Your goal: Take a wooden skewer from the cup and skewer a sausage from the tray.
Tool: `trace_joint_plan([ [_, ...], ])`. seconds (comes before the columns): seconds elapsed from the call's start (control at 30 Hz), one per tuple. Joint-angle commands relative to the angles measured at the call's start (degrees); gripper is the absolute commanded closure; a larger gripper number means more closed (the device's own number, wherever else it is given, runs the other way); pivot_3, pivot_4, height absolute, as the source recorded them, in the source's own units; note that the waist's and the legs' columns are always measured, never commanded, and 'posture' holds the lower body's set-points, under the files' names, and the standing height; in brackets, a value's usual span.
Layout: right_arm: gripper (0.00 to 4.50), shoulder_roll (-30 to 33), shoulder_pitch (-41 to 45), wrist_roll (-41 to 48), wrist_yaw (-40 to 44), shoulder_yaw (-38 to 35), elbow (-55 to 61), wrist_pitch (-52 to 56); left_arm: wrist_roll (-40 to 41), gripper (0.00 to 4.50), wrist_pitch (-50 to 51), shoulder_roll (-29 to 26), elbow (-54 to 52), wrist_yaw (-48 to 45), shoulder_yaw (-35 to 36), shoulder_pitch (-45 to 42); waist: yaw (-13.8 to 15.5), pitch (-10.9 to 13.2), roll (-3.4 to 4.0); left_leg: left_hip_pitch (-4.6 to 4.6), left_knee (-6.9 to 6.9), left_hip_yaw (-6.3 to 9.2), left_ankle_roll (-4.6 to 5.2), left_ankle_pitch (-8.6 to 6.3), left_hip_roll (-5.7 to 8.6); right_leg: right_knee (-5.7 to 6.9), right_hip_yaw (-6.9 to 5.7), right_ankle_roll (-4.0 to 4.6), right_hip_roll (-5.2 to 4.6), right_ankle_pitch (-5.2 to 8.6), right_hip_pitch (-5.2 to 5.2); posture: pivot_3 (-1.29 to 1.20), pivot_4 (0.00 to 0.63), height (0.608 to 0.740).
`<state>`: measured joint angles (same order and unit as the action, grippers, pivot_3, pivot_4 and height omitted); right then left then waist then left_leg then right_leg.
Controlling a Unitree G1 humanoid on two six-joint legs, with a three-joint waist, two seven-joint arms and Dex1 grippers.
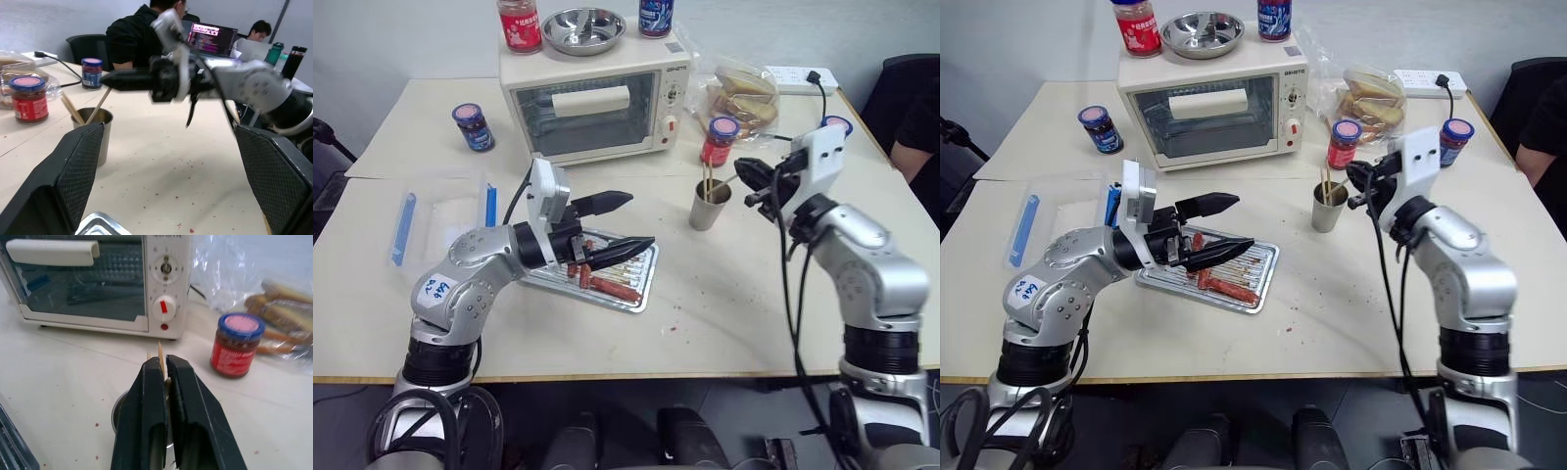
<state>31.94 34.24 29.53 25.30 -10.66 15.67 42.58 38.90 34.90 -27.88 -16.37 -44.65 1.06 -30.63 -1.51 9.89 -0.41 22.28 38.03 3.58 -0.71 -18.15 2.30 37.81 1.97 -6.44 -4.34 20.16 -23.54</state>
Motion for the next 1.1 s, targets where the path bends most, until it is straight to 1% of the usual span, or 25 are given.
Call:
trace_joint_plan([
  [0.03,4.42,3.29,1.96,4.75,1.70,-1.37,6.87,5.90,-1.00,0.00,-1.99,-0.61,0.01,-1.39,0.36,0.46,-0.13,0.00,0.00,-0.01,0.01,0.00,0.00,0.00,0.00,0.00,0.01,0.00,0.00,0.00,0.00,0.00,0.150,0.740],
  [0.07,4.42,3.79,2.60,6.03,1.33,-1.89,7.59,7.80,-1.17,0.00,-2.17,-0.60,0.15,-1.58,0.39,0.44,-0.16,0.00,0.00,0.00,0.01,0.00,0.00,0.00,0.00,0.00,0.02,0.00,0.01,0.00,0.00,0.00,0.150,0.740],
  [0.13,4.42,2.57,5.12,13.06,-0.66,-5.38,8.10,14.30,-1.47,0.00,-2.55,-0.44,0.78,-1.98,0.55,0.10,-0.12,0.00,0.00,-0.01,0.02,-0.01,0.00,0.00,-0.02,0.03,0.02,0.00,0.02,0.00,0.00,0.00,0.150,0.740],
  [0.23,4.42,-1.64,8.64,27.51,-6.73,-12.36,5.96,24.83,-1.63,0.00,-3.04,-0.17,1.46,-2.30,0.60,-0.44,-0.09,0.00,0.00,-0.01,0.03,0.00,0.01,0.01,-0.03,0.04,0.02,0.00,0.01,0.00,0.00,0.00,0.150,0.740],
  [0.3,4.42,-4.86,9.22,39.10,-13.25,-15.99,3.56,28.94,-1.81,0.00,-3.52,0.19,1.69,-2.46,0.36,-0.85,-0.05,0.00,-0.01,-0.01,0.02,0.03,0.01,0.01,-0.04,0.04,0.00,0.00,0.00,0.00,0.00,0.00,0.150,0.740],
  [0.37,4.42,-7.78,7.73,53.55,-24.36,-16.89,0.81,27.27,-2.13,0.00,-4.10,0.63,1.93,-2.43,0.04,-1.24,-0.07,0.00,-0.01,0.00,0.02,0.07,0.01,0.01,-0.04,0.05,-0.02,0.00,-0.02,0.00,0.04,0.00,0.150,0.740],
  [0.43,4.42,-8.56,4.63,66.76,-32.94,-14.60,0.41,23.23,-2.38,0.00,-4.62,1.15,2.26,-2.24,-0.06,-1.71,-0.03,0.00,-0.01,0.01,0.02,0.07,0.01,0.01,-0.02,0.04,-0.03,0.00,-0.06,0.00,0.03,0.00,0.150,0.740],
  [0.53,4.42,-7.06,0.81,79.17,-39.89,-10.41,2.17,17.94,-2.68,0.00,-5.14,1.82,3.01,-1.85,0.27,-2.50,-0.10,0.00,-0.01,0.10,0.03,0.10,0.05,0.03,0.01,0.04,-0.08,0.00,-0.10,0.00,0.02,0.00,0.150,0.740],
  [0.57,4.42,-7.19,-0.21,81.67,-41.28,-9.61,2.73,16.15,-2.76,0.00,-5.27,1.98,3.20,-1.74,0.38,-2.70,-0.12,0.00,-0.02,0.12,0.04,0.10,0.07,0.03,0.02,0.05,-0.08,-0.01,-0.10,-0.01,0.02,0.00,0.150,0.740],
  [0.63,4.42,-7.22,-1.67,83.47,-41.98,-8.62,3.68,13.99,-2.93,0.00,-5.46,2.24,3.52,-1.63,0.62,-2.96,-0.13,0.00,-0.02,0.12,0.06,0.10,0.09,0.03,0.02,0.03,-0.09,-0.02,-0.10,-0.01,0.03,0.00,0.150,0.740],
  [0.7,4.50,-7.26,-2.99,83.47,-39.95,-8.00,4.75,13.50,-2.71,0.38,-5.47,2.46,3.59,-1.69,0.97,-2.93,-0.27,0.00,-0.02,0.12,0.04,0.10,0.09,0.03,0.01,0.03,-0.09,-0.02,-0.06,-0.01,0.03,0.00,0.150,0.740],
  [0.77,4.50,-7.42,-3.81,83.47,-38.70,-7.56,5.07,13.00,-1.98,0.64,-5.50,2.56,3.46,-2.35,1.37,-2.43,-0.33,0.00,-0.02,0.11,0.02,0.09,0.09,0.03,-0.03,0.06,-0.08,-0.02,-0.01,-0.01,0.02,0.00,0.150,0.740],
  [0.8,4.50,-7.93,-3.91,83.47,-38.56,-7.50,4.85,12.59,-1.80,0.95,-5.51,2.50,3.36,-2.67,1.44,-2.12,-0.31,0.00,-0.02,0.12,0.02,0.09,0.09,0.03,-0.03,0.07,-0.08,-0.02,-0.01,-0.01,0.03,0.00,0.150,0.740],
  [0.97,4.50,-8.03,-4.29,83.47,-37.17,-6.88,4.06,12.18,-0.67,2.20,-5.09,3.29,2.79,-2.66,2.02,-1.97,-0.11,0.00,-0.02,0.12,0.03,0.09,0.09,0.03,-0.02,0.04,-0.08,-0.02,-0.02,-0.01,0.02,0.00,0.150,0.740],
  [1.1,4.50,-9.20,-4.47,83.47,-37.01,-7.39,3.64,11.34,0.41,3.10,-3.43,4.12,1.92,-1.62,1.93,-2.86,-0.08,0.00,-0.02,0.12,0.04,0.09,0.09,0.03,-0.02,-0.01,-0.08,-0.02,-0.04,-0.01,0.03,0.00,0.150,0.740],
])
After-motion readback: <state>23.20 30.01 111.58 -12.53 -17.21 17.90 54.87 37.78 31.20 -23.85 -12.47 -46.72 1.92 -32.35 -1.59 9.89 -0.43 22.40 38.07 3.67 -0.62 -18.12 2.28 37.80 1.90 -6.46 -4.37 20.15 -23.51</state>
